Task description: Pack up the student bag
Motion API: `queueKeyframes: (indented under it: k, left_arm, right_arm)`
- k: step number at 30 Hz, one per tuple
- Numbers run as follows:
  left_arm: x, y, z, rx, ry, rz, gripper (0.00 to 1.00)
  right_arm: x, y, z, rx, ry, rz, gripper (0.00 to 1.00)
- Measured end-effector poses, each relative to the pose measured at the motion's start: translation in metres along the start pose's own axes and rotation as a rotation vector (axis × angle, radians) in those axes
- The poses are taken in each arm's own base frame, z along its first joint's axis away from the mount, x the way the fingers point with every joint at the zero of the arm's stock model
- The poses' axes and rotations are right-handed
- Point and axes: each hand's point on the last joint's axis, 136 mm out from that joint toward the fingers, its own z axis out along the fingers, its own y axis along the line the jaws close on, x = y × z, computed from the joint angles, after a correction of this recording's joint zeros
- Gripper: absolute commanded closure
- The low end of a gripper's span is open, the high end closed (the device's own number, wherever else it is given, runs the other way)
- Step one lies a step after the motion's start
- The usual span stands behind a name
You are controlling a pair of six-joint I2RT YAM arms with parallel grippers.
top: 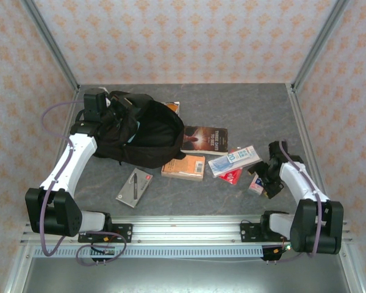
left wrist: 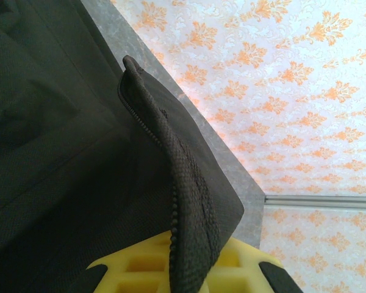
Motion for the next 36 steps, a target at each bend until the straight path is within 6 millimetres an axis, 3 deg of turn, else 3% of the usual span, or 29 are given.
queueKeyframes:
  k: [7, 11, 15, 22, 25, 28, 32, 36]
  left_arm:
    - [0.000, 0.000, 0.000, 0.000, 0.000, 0.000, 1.00]
    - [0.000, 0.000, 0.000, 0.000, 0.000, 0.000, 1.00]
    - [0.000, 0.000, 0.000, 0.001, 0.002, 0.000, 1.00]
    - [0.001, -0.001, 0.000, 0.004, 0.005, 0.000, 1.00]
    - [0.001, -0.001, 0.000, 0.004, 0.006, 0.001, 1.00]
    - [0.002, -0.001, 0.001, 0.005, 0.011, 0.003, 1.00]
    - [0.003, 0.000, 0.002, 0.005, 0.020, 0.013, 1.00]
    - [0.003, -0.005, 0.001, 0.013, 0.026, 0.042, 1.00]
  right_arm:
    - [0.003, -0.004, 0.017, 0.096, 0.038, -0.047, 0.19]
    - [0.006, -0.004, 0.021, 0.148, 0.028, -0.107, 0.32]
    - [0.001, -0.002, 0.020, 0.153, 0.000, -0.131, 0.45]
    - [-0.007, 0.010, 0.004, 0.121, -0.047, -0.152, 0.54]
    - [-0.012, 0.040, -0.024, 0.030, -0.103, -0.192, 0.54]
    - [-0.008, 0.093, -0.063, -0.119, -0.152, -0.277, 0.55]
    - [0.023, 0.174, -0.105, -0.322, -0.139, -0.433, 0.57]
    - [0.064, 0.263, -0.125, -0.458, -0.077, -0.569, 0.57]
